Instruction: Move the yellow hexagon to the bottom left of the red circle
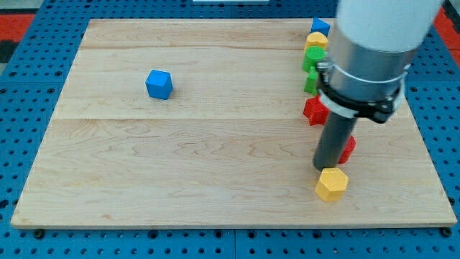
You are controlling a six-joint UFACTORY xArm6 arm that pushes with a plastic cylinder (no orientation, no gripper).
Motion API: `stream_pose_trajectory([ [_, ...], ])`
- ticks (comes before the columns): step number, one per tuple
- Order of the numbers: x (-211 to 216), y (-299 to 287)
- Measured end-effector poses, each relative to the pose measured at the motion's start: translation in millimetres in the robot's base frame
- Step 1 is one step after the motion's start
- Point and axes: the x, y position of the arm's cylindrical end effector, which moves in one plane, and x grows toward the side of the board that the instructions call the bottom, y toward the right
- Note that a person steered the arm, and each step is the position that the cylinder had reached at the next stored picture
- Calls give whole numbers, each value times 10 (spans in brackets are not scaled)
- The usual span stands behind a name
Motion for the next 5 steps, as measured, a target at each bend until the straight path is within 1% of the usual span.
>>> stream_pose_trajectory([
  [1, 7, -155],
  [2, 10, -585],
  [3, -212, -893],
  [4, -559, -936],
  [5, -1018, -987],
])
